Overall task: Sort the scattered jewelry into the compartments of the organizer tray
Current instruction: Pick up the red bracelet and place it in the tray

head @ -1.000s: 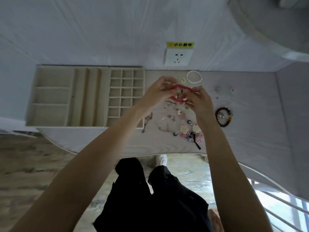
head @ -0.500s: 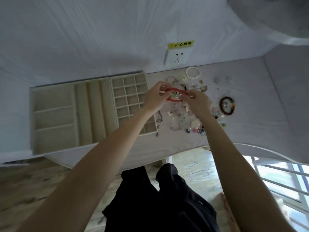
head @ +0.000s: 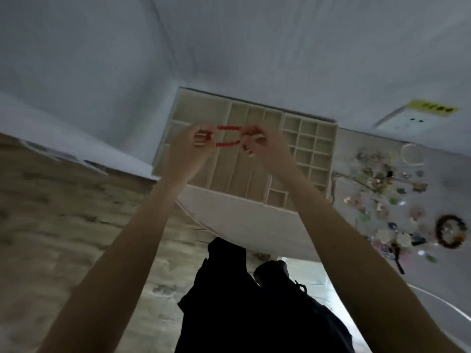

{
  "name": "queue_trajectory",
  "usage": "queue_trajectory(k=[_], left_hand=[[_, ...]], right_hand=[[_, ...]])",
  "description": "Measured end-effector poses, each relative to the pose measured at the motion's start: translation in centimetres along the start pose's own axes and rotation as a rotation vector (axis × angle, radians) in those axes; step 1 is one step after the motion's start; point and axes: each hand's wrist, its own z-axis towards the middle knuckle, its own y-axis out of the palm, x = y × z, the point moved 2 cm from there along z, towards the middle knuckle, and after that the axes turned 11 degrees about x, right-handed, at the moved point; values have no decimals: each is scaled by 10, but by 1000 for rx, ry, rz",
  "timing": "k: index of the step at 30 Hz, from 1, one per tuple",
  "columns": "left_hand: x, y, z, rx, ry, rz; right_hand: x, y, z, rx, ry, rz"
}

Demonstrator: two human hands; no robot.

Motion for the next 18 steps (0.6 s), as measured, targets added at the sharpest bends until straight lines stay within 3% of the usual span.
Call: queue_trajectory(k=[3,7,10,12,15,18], left_hand=[[-10,-10,27,132,132,191],[-22,-4,60,180,259,310],[-38,4,74,72,271,487],[-50,4,77,15,273,608],[-52,0,77,-32,505,595],[-56,5,80,-142,633,709]], right_hand=[[3,38,28,12,-102,-148],[0,64,62,-19,-175,-299],[-7,63,72,-81,-183,-432],[-4,51,73,-17,-170,-464],[1,36,68,79,-251,-514],[5,45,73,43,-373,-614]])
